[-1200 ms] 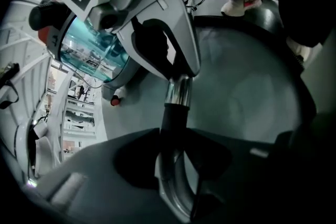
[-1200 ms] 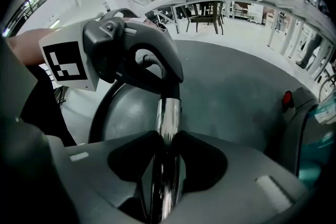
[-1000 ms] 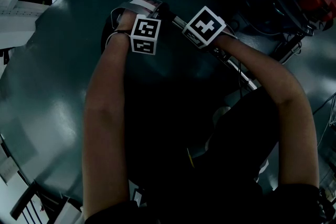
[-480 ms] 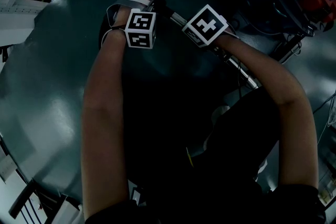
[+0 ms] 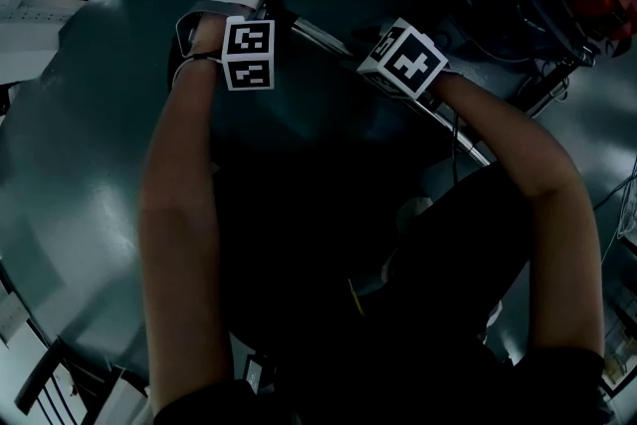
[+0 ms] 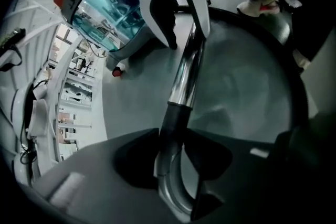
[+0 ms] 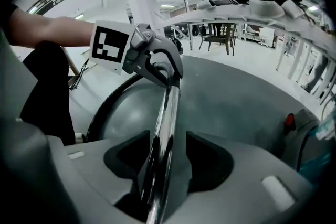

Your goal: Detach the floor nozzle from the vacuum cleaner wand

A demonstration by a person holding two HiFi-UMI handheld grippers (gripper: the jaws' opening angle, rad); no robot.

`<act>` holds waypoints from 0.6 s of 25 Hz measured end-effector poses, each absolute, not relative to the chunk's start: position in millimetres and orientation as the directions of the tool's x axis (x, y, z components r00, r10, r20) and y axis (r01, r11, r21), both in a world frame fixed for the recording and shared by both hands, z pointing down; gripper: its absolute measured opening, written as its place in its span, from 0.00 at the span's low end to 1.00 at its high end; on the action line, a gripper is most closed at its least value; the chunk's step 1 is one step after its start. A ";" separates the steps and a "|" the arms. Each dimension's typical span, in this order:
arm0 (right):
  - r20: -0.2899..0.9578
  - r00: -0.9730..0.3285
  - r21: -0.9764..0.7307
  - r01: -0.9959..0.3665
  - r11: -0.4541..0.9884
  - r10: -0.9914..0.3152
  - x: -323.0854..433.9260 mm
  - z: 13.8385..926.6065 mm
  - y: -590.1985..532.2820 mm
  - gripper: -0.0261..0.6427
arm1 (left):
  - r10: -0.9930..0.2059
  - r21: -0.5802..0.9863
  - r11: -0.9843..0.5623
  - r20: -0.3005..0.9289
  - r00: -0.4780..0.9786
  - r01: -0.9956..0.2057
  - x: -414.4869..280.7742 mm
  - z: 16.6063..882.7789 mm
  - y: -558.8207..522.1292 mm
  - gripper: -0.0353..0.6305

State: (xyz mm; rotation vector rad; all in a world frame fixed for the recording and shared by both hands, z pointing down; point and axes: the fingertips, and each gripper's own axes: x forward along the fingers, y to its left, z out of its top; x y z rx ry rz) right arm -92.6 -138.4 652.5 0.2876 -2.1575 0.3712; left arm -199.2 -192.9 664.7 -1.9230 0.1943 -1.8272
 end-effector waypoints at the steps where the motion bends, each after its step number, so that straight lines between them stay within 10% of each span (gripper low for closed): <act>1: 0.817 -0.572 -0.149 -0.332 0.931 -0.074 -99.9 652.5 -139.8 0.37 | -0.421 -0.435 -0.873 0.900 0.108 0.222 -193.0 660.6 -193.3 0.28; 15: 0.903 -0.425 -0.147 -0.449 0.881 -0.066 -109.8 673.0 -137.4 0.29 | -0.421 -0.474 -0.845 0.875 0.237 0.247 -165.3 655.2 -182.0 0.27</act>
